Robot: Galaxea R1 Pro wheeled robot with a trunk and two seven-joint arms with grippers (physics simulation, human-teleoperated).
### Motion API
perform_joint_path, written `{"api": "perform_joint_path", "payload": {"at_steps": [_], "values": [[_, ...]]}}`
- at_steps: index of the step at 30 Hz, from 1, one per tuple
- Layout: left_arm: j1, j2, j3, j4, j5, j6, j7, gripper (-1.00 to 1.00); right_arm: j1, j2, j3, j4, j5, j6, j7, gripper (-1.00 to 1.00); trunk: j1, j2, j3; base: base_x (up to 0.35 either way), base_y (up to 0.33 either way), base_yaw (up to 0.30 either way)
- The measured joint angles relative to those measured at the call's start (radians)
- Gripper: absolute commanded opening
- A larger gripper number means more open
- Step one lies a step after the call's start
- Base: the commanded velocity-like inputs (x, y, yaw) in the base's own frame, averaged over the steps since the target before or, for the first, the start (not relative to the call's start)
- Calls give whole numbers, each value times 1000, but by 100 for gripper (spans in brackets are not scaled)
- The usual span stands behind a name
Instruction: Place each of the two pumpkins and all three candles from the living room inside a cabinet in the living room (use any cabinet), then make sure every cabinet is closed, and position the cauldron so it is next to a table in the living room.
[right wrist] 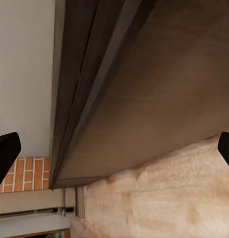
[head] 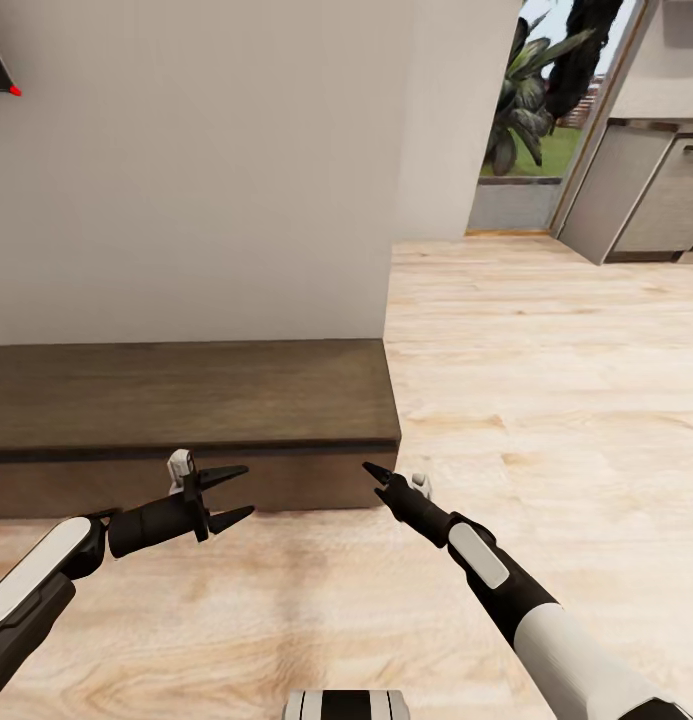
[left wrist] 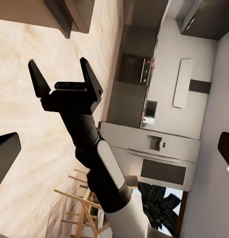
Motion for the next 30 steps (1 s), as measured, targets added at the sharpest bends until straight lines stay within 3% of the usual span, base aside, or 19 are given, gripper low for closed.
{"api": "perform_joint_path", "payload": {"at_steps": [7, 11, 13, 20, 30], "values": [[0, -1, -8, -4, 2, 1, 0, 100, 0, 0, 0, 0, 0, 0, 0, 100, 0, 0, 0, 22, 0, 0], [0, 0, -75, -27, 2, 1, 0, 100, 0, 0, 0, 0, 0, 0, 0, 100, 0, 0, 0, 1, 0, 0], [0, 0, -87, -34, 4, 1, 0, 100, 0, 0, 0, 0, 0, 0, 1, 100, 0, 0, 0, 0, 0, 0], [0, 0, -111, -54, 8, 1, 0, 100, 0, 0, 0, 0, -1, -1, 1, 100, 0, 0, 0, 0, 0, 0], [0, 0, -116, -77, 9, 1, 0, 100, 0, 0, 0, 0, -1, 0, 2, 100, 0, 0, 0, 63, 0, 0]]}}
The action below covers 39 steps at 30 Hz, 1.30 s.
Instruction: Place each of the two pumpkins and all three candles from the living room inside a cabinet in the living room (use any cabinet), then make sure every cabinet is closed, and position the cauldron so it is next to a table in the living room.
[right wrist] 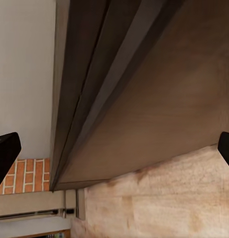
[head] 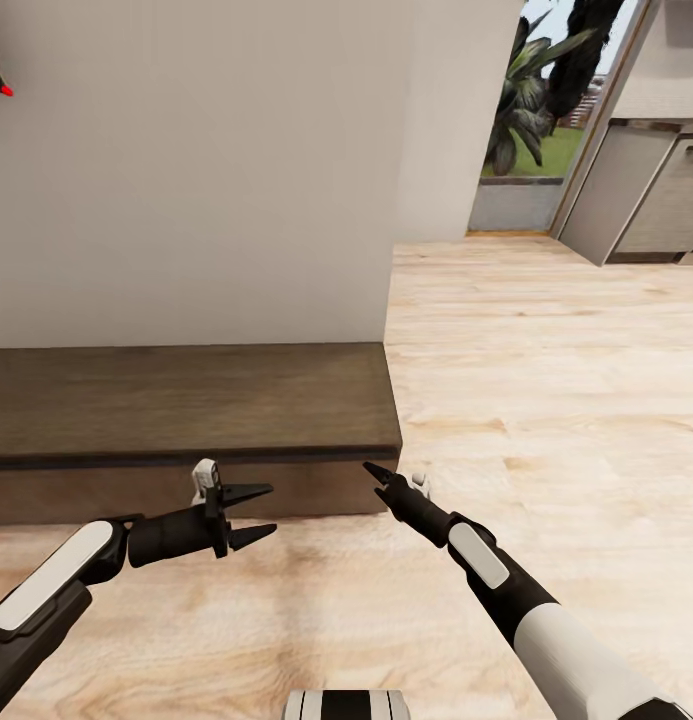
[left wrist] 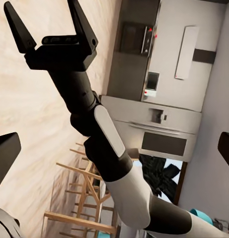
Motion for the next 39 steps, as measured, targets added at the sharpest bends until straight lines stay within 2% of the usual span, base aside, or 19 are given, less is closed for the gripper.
{"api": "perform_joint_path", "payload": {"at_steps": [39], "values": [[0, 0, 4, 3, 0, 0, 0, 100, 0, 0, 0, 0, 0, -2, 0, 100, 0, 0, 0, 55, -25, 0]]}}
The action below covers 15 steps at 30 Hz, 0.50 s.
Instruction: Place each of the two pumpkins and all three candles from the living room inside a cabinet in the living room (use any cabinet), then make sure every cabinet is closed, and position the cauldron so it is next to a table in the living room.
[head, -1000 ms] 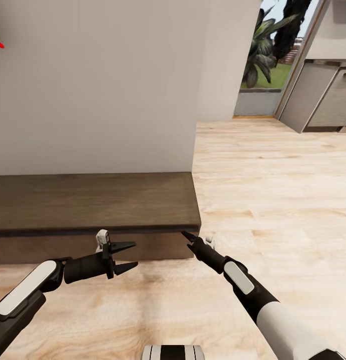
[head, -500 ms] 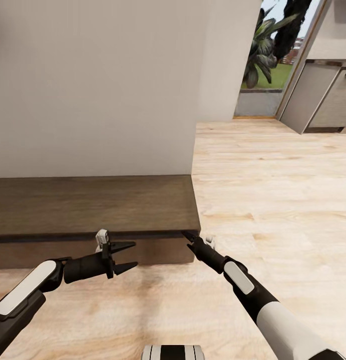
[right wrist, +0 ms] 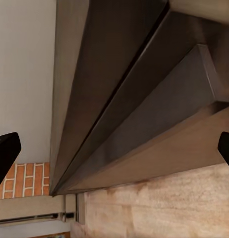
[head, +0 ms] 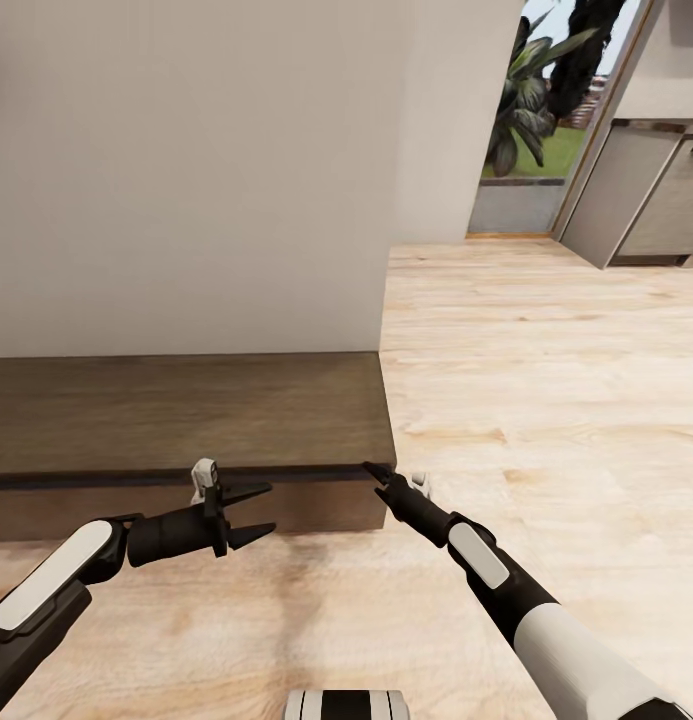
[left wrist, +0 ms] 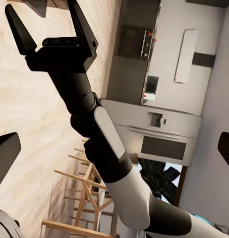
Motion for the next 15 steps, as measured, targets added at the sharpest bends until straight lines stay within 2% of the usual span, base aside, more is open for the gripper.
{"api": "perform_joint_path", "payload": {"at_steps": [12, 15], "values": [[0, 0, 6, 3, 1, 0, 0, 100, 0, 0, 0, 0, 0, 0, -1, 100, 0, 0, 0, 0, 0, 0], [0, 0, 6, 4, 1, 0, 0, 100, 0, 0, 0, 0, 0, 0, 0, 100, 1, -1, -11, 0, 0, 0]]}}
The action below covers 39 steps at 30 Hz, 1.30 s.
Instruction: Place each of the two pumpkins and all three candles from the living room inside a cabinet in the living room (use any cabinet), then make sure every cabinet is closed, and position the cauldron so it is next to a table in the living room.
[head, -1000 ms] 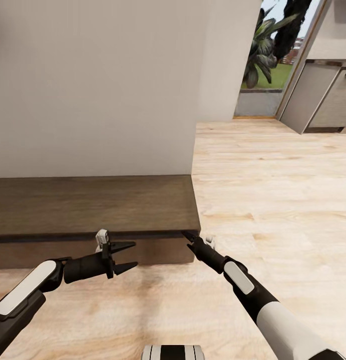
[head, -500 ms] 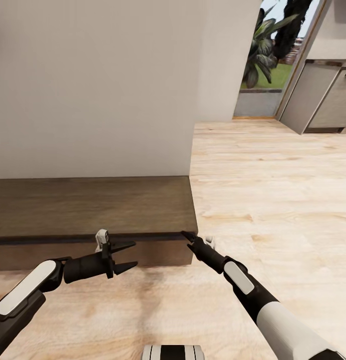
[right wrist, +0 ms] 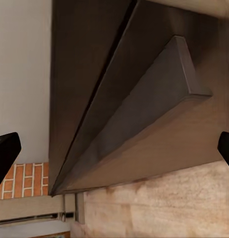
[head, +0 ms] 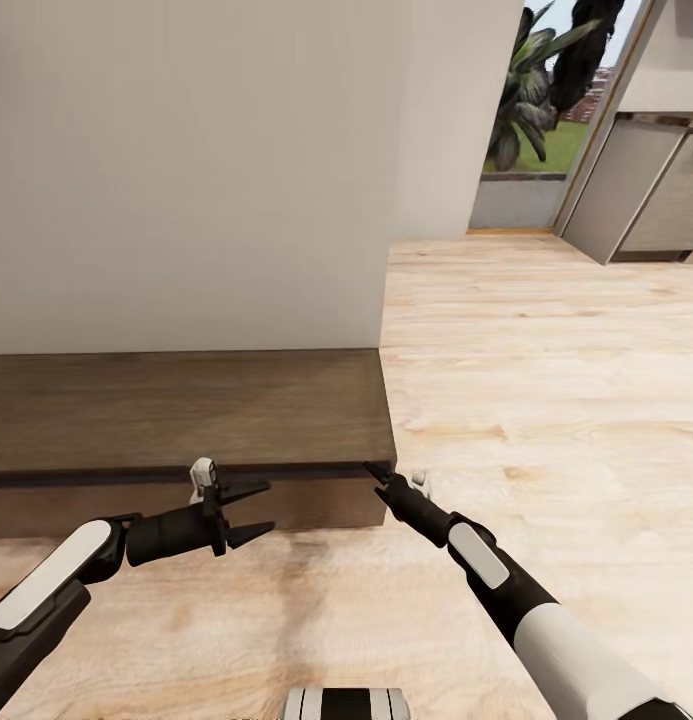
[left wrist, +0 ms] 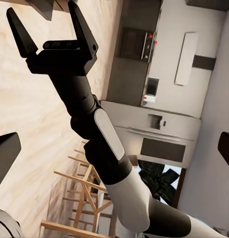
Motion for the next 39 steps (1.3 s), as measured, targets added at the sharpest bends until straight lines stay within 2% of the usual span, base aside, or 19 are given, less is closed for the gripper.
{"api": "perform_joint_path", "payload": {"at_steps": [14, 20, 34, 35, 38, 39], "values": [[0, 2, 2, 3, 1, 0, 0, 100, 0, 0, 0, 0, 1, 0, 0, 100, 0, 0, 0, 1, 0, 0], [0, 18, 2, 4, 2, -1, 0, 100, 0, 0, 0, 0, 0, 0, -1, 100, 0, 0, 0, 85, 0, 0], [0, 20, 3, 4, 2, -1, 0, 100, 0, 0, 0, 0, 1, 0, -3, 100, 0, 0, 0, 4, 0, 0], [0, 20, 3, 4, 2, -1, 0, 100, 0, 0, 0, 0, 1, 0, -2, -100, 0, 0, 0, 0, 0, 0], [0, 19, 2, 4, 2, -1, 0, 100, 0, 0, 1, -1, -5, 2, 2, -100, 0, 0, 0, 0, 0, 0], [0, 19, 3, 4, 2, -1, 0, 100, 0, 0, 1, 0, 6, -2, -1, -100, 0, 0, 0, 0, 0, 0]]}}
